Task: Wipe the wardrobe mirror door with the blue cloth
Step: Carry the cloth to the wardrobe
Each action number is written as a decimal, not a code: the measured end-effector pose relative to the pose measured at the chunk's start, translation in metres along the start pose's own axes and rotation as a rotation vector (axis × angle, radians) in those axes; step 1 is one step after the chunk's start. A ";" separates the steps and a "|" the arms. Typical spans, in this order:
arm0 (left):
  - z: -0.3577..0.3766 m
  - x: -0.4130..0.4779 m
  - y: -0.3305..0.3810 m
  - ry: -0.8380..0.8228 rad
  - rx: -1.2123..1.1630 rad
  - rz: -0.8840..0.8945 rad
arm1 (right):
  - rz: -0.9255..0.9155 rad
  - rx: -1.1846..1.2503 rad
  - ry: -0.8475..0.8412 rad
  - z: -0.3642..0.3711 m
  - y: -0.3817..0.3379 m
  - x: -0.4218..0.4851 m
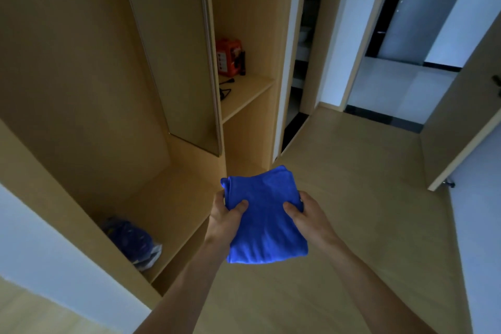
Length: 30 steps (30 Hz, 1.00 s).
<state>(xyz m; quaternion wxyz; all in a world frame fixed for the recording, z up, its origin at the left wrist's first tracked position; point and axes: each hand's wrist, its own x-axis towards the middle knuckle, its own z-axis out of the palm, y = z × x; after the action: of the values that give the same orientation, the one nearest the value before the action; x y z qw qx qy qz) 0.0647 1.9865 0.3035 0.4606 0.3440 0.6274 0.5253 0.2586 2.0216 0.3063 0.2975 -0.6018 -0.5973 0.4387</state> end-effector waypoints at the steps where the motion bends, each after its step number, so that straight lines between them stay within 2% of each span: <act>1: -0.001 0.010 0.003 0.003 0.006 -0.008 | -0.003 0.008 -0.010 0.002 -0.005 0.010; 10: 0.015 0.087 0.020 0.107 -0.014 -0.006 | -0.061 0.008 -0.117 0.003 -0.023 0.112; 18: 0.056 0.142 0.042 0.286 -0.094 0.004 | -0.149 -0.051 -0.292 -0.021 -0.044 0.222; 30: 0.063 0.182 0.067 0.477 -0.106 0.006 | -0.222 -0.021 -0.489 -0.013 -0.074 0.290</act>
<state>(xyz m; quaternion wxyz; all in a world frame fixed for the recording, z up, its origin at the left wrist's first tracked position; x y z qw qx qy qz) 0.0585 2.1883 0.3280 0.3150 0.1874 0.6891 0.6252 0.2077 2.3162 0.3275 0.1844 -0.4118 -0.7185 0.5293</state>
